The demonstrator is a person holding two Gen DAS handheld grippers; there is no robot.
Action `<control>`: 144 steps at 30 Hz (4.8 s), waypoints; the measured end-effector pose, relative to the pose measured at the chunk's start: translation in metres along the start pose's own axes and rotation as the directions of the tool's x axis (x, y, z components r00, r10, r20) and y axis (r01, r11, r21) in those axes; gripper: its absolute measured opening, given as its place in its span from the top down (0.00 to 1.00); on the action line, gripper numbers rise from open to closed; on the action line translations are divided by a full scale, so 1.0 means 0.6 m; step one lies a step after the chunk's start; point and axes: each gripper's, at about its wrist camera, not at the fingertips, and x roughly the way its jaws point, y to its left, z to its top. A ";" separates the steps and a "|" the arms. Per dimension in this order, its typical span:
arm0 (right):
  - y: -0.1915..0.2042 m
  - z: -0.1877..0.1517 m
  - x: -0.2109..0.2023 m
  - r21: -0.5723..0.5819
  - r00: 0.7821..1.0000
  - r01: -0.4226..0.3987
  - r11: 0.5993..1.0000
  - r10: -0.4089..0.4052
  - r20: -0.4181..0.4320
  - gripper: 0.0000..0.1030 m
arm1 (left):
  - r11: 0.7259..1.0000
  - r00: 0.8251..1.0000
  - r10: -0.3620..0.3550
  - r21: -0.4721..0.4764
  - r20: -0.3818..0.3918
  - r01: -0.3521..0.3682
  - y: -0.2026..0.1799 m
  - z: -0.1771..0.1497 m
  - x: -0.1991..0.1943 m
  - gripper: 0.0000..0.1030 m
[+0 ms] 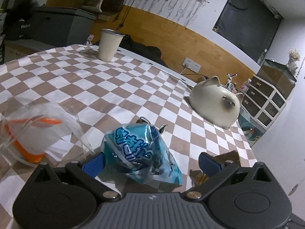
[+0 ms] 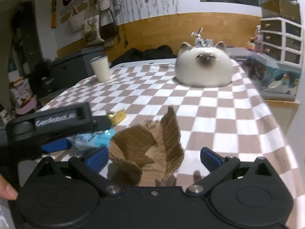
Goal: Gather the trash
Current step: 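Grasp the blue snack bag with the left tool while the right tool grasps the torn cardboard, then lift the blue bag and cardboard and carry both toward the wastebasket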
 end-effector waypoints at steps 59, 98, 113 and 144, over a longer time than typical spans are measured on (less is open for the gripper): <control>-0.033 -0.020 -0.009 0.102 0.998 -0.056 0.993 0.059 -0.027 0.46 | 0.978 0.995 0.100 0.182 0.015 -0.101 -0.006 0.025 0.050 0.01; -0.039 -0.087 -0.174 0.034 0.997 -0.079 0.996 0.079 0.004 0.51 | 0.949 0.987 0.139 0.274 0.077 -0.155 -0.045 -0.131 -0.236 0.44; -0.057 -0.120 -0.331 -0.021 0.996 -0.062 0.998 0.063 0.055 0.51 | 0.928 0.977 0.167 0.313 0.130 -0.201 -0.098 -0.198 -0.376 0.45; -0.323 -0.213 -0.573 0.081 0.985 0.112 0.990 -0.121 0.121 0.51 | 0.901 0.996 -0.011 0.433 0.094 -0.030 -0.379 -0.361 -0.412 0.45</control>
